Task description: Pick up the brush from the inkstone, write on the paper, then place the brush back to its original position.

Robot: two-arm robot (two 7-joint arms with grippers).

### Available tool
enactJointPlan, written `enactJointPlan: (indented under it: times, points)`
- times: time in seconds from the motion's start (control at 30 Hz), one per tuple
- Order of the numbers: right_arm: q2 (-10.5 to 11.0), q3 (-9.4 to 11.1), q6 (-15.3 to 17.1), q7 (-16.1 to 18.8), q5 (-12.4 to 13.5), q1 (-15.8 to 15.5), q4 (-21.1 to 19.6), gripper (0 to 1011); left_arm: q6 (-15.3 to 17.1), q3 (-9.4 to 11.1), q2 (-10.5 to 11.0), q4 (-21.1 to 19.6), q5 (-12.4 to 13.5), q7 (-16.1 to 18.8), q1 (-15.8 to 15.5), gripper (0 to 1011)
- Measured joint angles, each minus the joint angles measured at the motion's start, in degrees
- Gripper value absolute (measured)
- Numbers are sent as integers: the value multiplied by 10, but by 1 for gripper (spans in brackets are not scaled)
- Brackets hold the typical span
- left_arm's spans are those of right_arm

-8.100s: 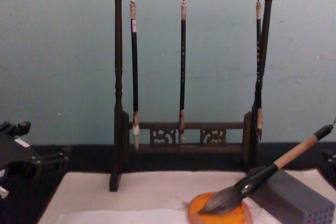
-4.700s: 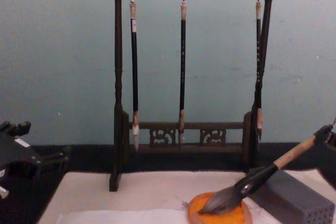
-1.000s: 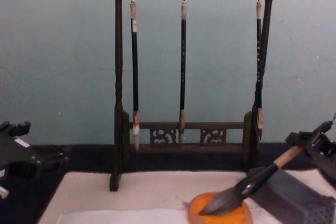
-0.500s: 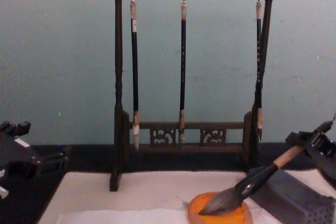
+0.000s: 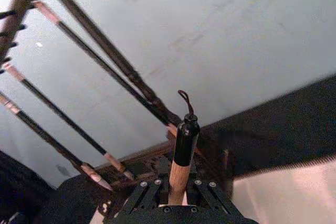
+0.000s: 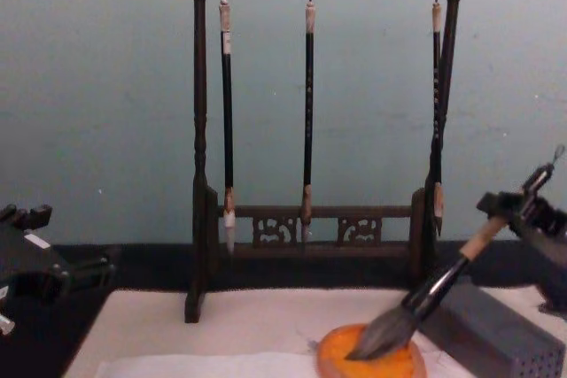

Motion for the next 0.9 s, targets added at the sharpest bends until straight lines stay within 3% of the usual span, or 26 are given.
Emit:
enactJointPlan:
  times: [0.57, 0.9]
  points:
    - [38, -29, -8, -10, -106, -2, -98, 178, 0, 0, 0, 0, 0, 0, 0, 1001]
    - [46, -44, 0, 2, -156, 11, -116, 178, 0, 0, 0, 0, 0, 0, 0, 1001]
